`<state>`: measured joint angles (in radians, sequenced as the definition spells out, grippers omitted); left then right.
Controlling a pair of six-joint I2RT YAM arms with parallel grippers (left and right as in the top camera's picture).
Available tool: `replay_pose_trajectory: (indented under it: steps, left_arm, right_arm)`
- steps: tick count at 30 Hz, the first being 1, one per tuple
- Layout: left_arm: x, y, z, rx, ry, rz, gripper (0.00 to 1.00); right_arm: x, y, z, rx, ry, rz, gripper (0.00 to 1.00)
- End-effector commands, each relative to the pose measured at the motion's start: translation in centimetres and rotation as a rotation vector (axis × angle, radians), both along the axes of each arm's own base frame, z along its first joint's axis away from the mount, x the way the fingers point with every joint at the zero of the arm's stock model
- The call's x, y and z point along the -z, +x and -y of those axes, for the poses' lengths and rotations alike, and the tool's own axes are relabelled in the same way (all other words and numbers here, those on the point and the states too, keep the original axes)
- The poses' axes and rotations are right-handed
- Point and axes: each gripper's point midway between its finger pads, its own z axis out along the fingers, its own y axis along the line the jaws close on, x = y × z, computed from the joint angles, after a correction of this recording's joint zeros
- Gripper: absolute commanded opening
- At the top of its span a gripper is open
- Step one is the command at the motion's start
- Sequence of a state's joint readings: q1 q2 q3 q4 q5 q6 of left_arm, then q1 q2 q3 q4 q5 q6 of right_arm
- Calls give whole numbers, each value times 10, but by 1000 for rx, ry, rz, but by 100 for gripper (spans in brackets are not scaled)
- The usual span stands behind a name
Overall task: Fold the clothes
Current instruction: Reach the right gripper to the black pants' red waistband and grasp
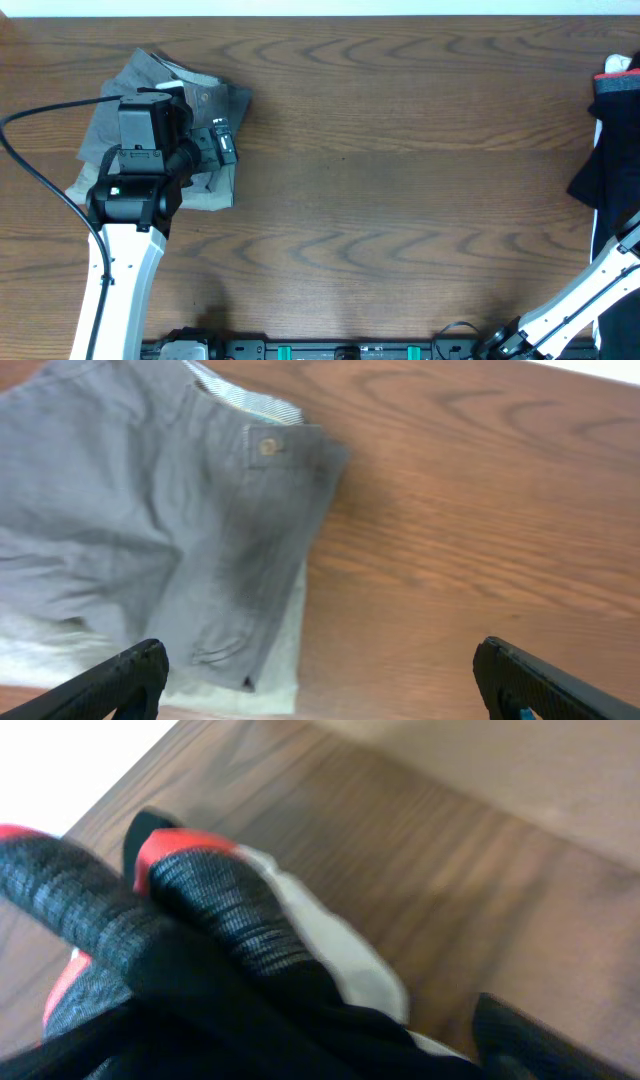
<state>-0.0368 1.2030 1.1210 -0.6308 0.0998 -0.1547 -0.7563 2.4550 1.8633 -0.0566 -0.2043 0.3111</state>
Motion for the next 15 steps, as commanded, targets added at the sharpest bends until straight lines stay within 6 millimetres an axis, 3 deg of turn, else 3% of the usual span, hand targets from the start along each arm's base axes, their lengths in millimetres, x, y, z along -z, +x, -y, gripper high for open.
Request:
replay_pose_trajectory:
  steps: [1,3,5,6,10,15]
  left_arm:
    - [-7,4,11,26,-61,17,98]
    - [-7,4,11,26,-60,16,98]
    - [-7,4,11,26,-60,16,98]
    - [-7,4,11,26,-60,16,98]
    - [-7,4,11,26,-60,16,98]
    - [-8,4,11,26,-60,21,98]
  right_arm:
    - [-11,16,-17,-111,24,66,66]
    - [-11,18,-19,-121,33,69,28]
    - [-20,22,-28,-170,51,101,7]
    - [-30,25,-34,-206,61,129,1]
    - [-100,35,-62,-342,49,248,1]
    - [-217,34,-119,-490,-25,372,1]
